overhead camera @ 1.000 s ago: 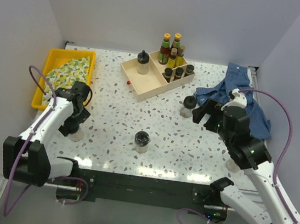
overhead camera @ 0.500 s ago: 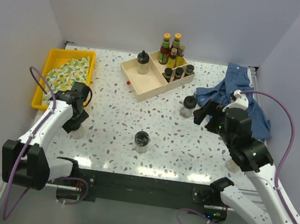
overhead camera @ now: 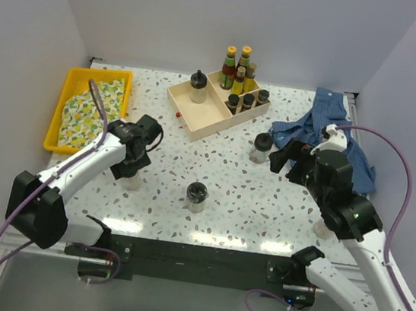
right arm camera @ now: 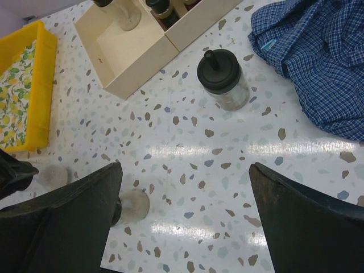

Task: Organize the condiment bottles
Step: Pick up the bottle from the center of the board, then place the bottle in the storage box.

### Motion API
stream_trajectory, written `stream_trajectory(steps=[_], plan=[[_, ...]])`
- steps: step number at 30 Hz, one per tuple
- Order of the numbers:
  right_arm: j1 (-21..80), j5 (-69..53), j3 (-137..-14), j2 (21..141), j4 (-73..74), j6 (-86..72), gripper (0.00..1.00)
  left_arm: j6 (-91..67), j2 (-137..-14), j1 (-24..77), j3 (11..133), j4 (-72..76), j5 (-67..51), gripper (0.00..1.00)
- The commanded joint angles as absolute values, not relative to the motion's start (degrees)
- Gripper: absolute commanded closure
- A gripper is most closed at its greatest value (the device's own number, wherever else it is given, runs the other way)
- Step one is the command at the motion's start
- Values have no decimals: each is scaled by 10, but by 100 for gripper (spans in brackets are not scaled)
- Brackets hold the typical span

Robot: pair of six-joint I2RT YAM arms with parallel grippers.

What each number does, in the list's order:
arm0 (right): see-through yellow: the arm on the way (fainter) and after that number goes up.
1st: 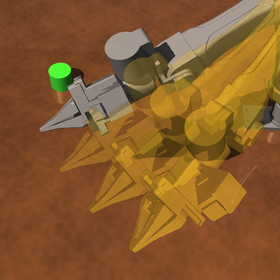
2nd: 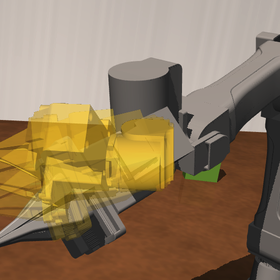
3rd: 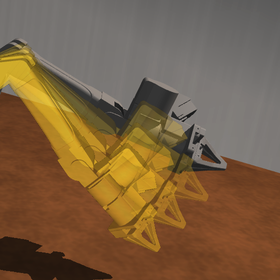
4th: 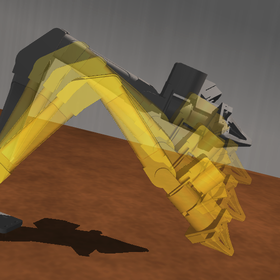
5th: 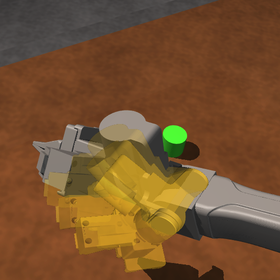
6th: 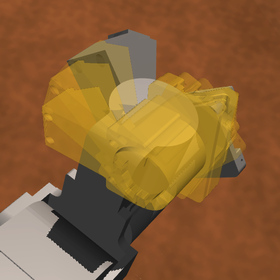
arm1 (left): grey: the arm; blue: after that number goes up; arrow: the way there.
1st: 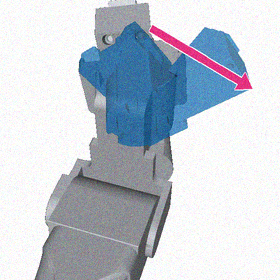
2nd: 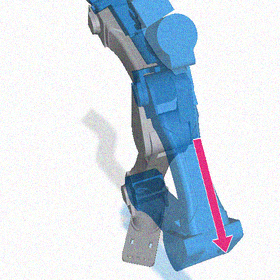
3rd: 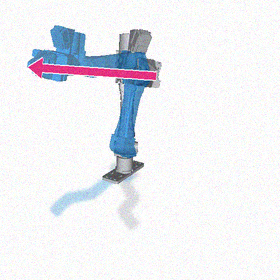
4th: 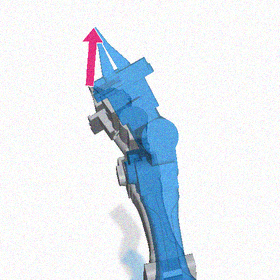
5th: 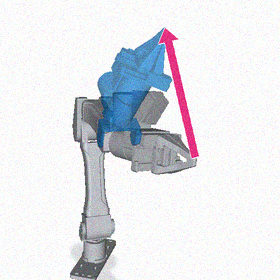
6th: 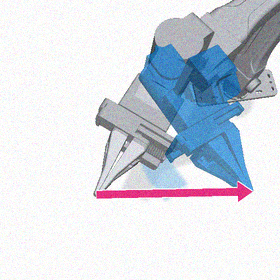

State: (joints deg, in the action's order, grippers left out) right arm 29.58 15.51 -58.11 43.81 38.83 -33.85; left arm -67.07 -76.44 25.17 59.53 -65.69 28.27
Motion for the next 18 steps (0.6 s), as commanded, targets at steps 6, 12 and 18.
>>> stream_trajectory(steps=[6, 12, 18], plan=[[296, 130, -600, 415, 383, -309, 1, -483, -872, 294, 865, -599, 398, 100], [296, 108, -606, 421, 379, -308, 1, -273, -897, 294, 959, -436, 362, 100], [296, 66, -600, 413, 345, -296, 2, -154, -959, 287, 1006, -312, 253, 100]])
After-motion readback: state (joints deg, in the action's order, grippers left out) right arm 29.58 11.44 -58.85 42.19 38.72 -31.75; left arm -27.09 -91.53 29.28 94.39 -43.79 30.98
